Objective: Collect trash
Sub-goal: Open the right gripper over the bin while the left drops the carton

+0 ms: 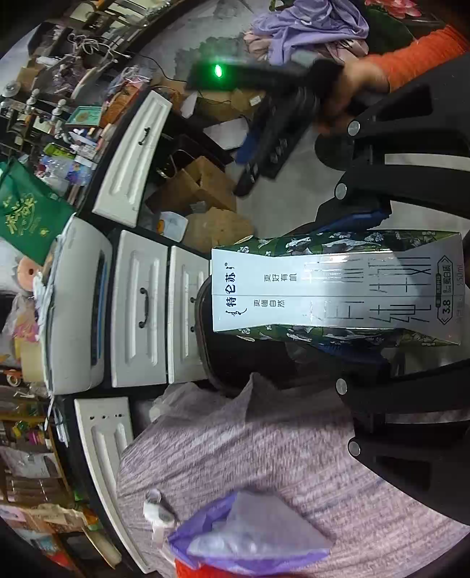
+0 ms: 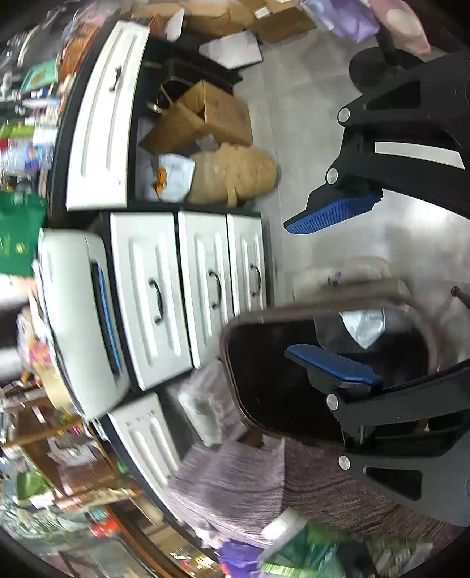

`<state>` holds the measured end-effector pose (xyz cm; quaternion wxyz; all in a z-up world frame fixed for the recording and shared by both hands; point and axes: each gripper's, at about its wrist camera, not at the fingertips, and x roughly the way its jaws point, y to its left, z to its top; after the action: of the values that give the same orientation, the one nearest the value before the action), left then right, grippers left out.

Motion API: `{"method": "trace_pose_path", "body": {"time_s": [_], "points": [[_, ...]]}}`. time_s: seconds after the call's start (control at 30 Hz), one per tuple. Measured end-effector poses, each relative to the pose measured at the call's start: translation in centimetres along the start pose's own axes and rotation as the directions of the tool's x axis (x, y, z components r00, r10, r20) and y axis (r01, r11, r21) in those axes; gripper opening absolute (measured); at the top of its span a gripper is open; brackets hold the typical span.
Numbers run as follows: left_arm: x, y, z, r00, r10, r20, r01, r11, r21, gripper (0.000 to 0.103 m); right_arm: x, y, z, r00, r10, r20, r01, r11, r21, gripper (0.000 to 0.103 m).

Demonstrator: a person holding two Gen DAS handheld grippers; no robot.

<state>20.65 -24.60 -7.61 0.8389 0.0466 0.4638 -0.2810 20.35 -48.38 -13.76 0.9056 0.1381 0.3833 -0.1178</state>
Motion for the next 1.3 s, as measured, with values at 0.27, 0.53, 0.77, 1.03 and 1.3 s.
{"method": "trace_pose_path", "body": {"time_s": [0.27, 0.53, 0.77, 1.03, 1.3], "points": [[4.9, -0.6, 0.2, 0.994, 0.051, -0.097, -0.050, 0.999, 0.010, 0.050, -2.6, -4.0, -0.2, 0.998, -0.040, 0.042, 0.037, 0.997, 0.070, 0.064], [9.7, -0.9, 0.0, 0.975, 0.139, -0.172, -0.130, 0.990, 0.063, 0.050, -3.0, -4.4, -0.9, 0.999, -0.027, 0.033, 0.024, 0.997, 0.076, 0.064], [12.1, -0.7, -0.4, 0.960, 0.176, -0.219, -0.164, 0.984, 0.071, 0.050, -3.2, -4.1, -1.0, 0.999, -0.009, 0.037, 0.005, 0.996, 0.094, 0.064], [13.4, 0.2, -0.7, 0.941, 0.210, -0.264, -0.203, 0.978, 0.054, 0.058, -3.0, -4.3, -1.2, 1.000, -0.007, 0.016, 0.005, 0.995, 0.101, 0.064], [11.0, -0.8, -0.5, 0.963, 0.179, -0.202, -0.172, 0.984, 0.055, 0.080, -3.3, -4.3, -0.9, 1.000, -0.004, 0.029, 0.001, 0.994, 0.108, 0.064]]}}
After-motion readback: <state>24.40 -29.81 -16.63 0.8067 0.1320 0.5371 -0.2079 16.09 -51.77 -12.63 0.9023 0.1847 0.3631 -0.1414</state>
